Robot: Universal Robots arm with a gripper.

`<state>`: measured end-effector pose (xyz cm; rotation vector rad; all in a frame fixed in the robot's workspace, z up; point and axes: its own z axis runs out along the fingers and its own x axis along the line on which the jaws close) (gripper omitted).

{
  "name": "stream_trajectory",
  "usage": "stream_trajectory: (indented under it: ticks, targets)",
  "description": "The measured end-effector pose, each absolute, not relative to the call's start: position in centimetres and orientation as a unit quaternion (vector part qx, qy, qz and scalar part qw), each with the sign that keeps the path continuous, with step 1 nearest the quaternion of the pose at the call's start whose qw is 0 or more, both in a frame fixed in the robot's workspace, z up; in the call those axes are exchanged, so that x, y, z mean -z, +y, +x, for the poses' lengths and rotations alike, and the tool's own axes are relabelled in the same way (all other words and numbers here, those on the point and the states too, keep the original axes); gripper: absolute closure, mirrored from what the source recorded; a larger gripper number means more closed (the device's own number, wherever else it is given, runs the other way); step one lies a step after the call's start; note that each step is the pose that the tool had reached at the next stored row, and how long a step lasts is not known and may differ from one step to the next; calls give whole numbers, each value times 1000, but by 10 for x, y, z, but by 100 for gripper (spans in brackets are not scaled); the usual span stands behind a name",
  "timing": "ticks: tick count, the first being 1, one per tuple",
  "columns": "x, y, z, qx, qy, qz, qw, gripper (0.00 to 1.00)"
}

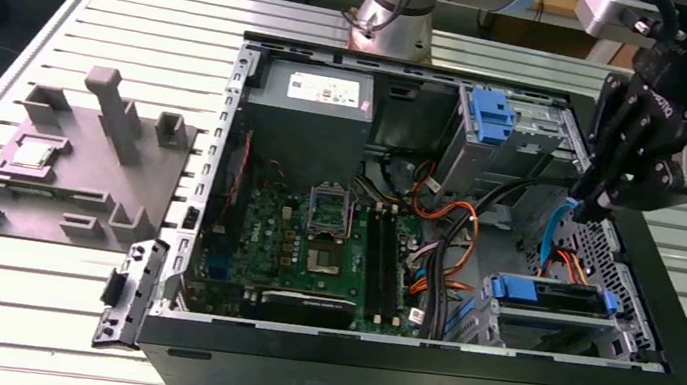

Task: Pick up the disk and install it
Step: 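Insert the second disk wire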

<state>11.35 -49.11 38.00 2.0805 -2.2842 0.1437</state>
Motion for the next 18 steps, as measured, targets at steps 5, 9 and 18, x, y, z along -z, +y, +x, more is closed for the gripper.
stream_trajectory:
  ticks: [5,9,18]
  targets:
    - [-371,-491,114,-49,-738,672,27,69]
    - [-365,-491,114,-52,-738,672,30,71]
    - [-361,-491,114,-60,-737,672,37,84]
